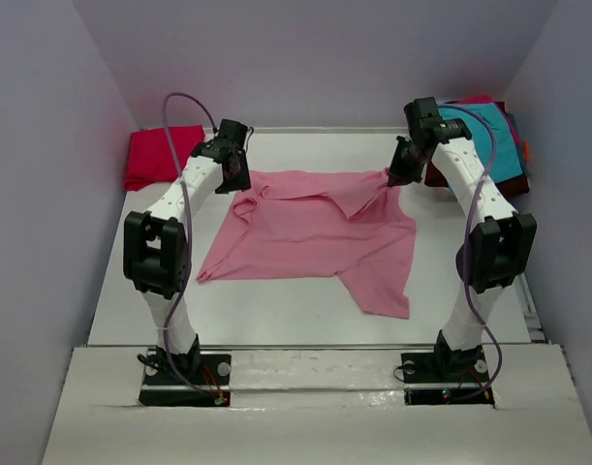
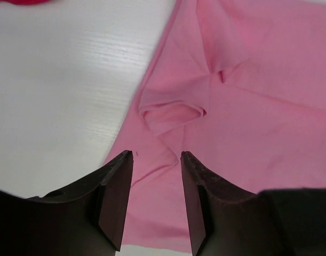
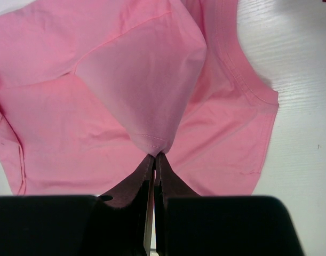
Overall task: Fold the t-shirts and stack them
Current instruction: Flatten the tshirt out
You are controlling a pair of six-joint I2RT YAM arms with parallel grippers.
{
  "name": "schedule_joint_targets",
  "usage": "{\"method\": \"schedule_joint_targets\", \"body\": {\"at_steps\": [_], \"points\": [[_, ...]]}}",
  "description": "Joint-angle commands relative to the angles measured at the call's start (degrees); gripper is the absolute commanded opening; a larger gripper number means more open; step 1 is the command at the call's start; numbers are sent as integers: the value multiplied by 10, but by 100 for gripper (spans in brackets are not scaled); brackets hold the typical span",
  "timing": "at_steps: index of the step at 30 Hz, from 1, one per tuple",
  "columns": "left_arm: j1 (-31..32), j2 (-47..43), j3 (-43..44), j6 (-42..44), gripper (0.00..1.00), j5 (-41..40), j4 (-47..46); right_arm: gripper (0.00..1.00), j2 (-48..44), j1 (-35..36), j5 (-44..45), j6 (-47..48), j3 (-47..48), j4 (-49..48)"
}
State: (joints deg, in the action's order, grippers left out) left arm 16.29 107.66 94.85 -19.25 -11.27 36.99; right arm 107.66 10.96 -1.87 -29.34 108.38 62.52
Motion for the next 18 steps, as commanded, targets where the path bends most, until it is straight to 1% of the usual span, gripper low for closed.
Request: {"method": "schedule_joint_targets", "body": {"at_steps": [1,4,8,12,18], "points": [[32,-37,-91,4,52,5,37,7,-22,3,-7,5,-4,-20],[37,-44,-140,2,50,4,24,7,-22,3,-12,2,-10,-28],[43,-29,-157,9,49,-10,19,7,-22,3,-17,3,-16,-33],[43,-8,-137,17,49,-33,23,7,-24,3,-18,1,-22,-34],[43,40,-62,25,49,-41,40,7,-26,3,-21,0,-30,-39]]}}
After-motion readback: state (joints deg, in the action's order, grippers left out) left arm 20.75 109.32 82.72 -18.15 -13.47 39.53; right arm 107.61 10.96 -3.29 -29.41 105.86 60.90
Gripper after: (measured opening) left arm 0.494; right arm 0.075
